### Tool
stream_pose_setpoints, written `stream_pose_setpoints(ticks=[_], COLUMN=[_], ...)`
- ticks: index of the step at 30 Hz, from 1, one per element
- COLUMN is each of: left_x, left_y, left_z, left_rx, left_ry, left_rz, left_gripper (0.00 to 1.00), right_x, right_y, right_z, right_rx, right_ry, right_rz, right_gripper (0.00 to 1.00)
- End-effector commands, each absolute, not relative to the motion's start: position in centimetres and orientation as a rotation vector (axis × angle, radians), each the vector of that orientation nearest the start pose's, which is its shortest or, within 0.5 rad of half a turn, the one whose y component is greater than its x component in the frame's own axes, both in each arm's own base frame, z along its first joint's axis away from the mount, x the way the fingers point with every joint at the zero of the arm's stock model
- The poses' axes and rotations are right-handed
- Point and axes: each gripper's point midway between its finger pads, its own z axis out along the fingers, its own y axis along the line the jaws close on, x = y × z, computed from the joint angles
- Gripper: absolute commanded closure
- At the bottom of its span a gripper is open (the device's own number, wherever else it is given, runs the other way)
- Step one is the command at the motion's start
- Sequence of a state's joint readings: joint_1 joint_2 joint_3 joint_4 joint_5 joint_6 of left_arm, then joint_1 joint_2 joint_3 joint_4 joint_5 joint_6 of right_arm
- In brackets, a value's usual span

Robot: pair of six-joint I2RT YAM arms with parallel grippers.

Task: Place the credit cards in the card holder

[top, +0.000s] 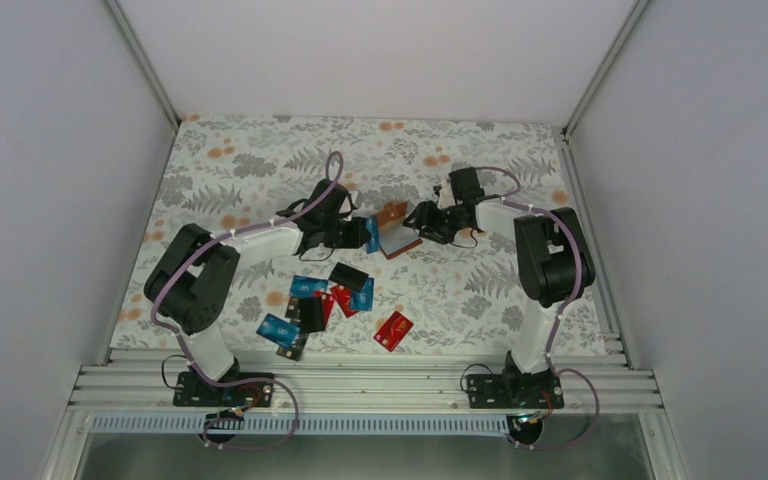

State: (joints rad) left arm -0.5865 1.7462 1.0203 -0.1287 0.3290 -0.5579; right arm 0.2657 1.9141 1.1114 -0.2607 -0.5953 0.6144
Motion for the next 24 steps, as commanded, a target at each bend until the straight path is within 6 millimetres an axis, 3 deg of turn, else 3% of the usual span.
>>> stream_pose_setpoints(ticks=[1, 18, 24], left_x=[34.3, 34.2, 35.5], left_y=[-30.1, -30.4, -30.9], left_z=[8.2, 8.3, 11.0], left_rx=[0.229, 0.237, 0.307], left_ry=[2.544, 2.541, 2.499], left_rz=[-0.909, -0.913, -0.808], left_gripper=[0.98, 0.98, 0.98], right_x=[39.4, 39.5, 38.3], right_y=[20.7, 23.8, 21.5], right_z=[4.2, 7.5, 7.2], right_rx=[0.250, 0.132, 0.157], right_ry=[2.716, 2.663, 2.683], right_rz=[1.082, 1.246, 1.051], right_gripper=[0.40, 0.41, 0.42])
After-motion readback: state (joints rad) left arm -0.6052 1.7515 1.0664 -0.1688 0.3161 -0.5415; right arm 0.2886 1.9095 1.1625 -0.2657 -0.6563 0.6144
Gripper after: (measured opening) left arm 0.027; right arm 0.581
